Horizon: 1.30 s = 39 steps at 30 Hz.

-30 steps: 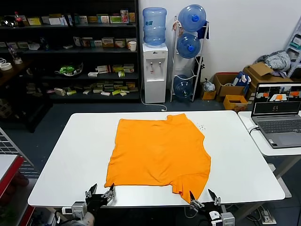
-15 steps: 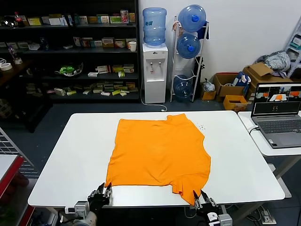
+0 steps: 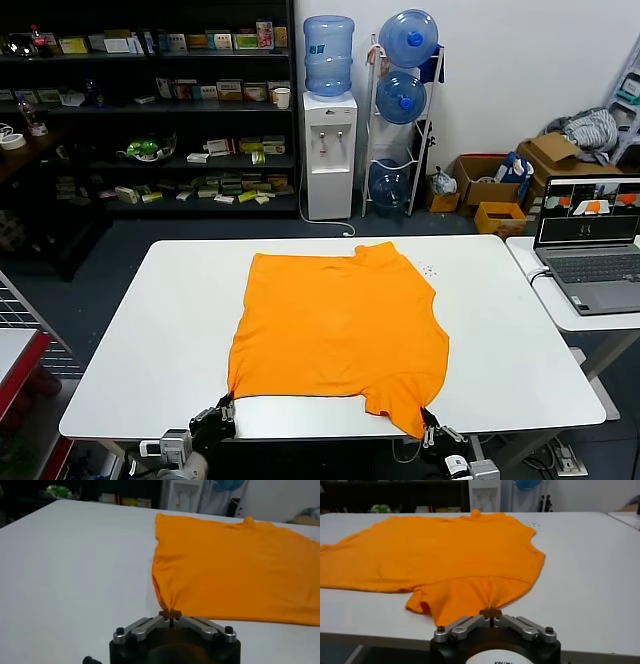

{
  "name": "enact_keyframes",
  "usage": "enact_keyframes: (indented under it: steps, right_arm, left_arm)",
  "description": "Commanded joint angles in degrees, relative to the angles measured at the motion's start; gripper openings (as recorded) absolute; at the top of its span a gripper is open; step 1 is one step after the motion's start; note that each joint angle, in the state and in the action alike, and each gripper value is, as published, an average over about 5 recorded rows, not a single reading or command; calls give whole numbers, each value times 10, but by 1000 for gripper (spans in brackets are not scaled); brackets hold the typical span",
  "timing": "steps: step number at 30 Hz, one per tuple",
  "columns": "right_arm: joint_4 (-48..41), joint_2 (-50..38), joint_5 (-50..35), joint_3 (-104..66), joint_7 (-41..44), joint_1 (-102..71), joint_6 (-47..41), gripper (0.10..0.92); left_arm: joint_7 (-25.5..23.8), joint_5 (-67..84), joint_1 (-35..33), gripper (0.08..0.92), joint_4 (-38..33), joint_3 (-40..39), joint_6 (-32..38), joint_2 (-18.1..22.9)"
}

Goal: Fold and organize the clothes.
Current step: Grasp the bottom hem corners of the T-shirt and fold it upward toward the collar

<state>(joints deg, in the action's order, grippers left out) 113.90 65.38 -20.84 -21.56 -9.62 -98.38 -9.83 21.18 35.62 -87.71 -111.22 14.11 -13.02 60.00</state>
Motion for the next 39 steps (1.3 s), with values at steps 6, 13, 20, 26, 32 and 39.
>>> enact_keyframes:
  steps: [6,13,20,26,32,39]
  right_arm:
    - [112,-68,-14,-36,-7,-160,48,124]
    - [125,-58,-32,-36,-22,-163,64,124]
    - [98,-43,-72,-14,-52,-12,56,124]
    - [23,-58,-143,9,-93,151,40,124]
    - [-59,-68,-177,43,-112,262,27,124]
    - [-109,-65,-185,87,-116,317,18,124]
  left_arm:
    - [34,81,-87,94,-107,13,-7,-65]
    - [69,124,-127,94,-168,18,-13,-98]
    - [72,154,-67,94,-154,18,5,-102]
    - [62,180,81,94,-78,1,19,-81]
    - [59,189,182,94,1,-26,19,-53]
    - [57,184,233,94,54,-52,17,-41]
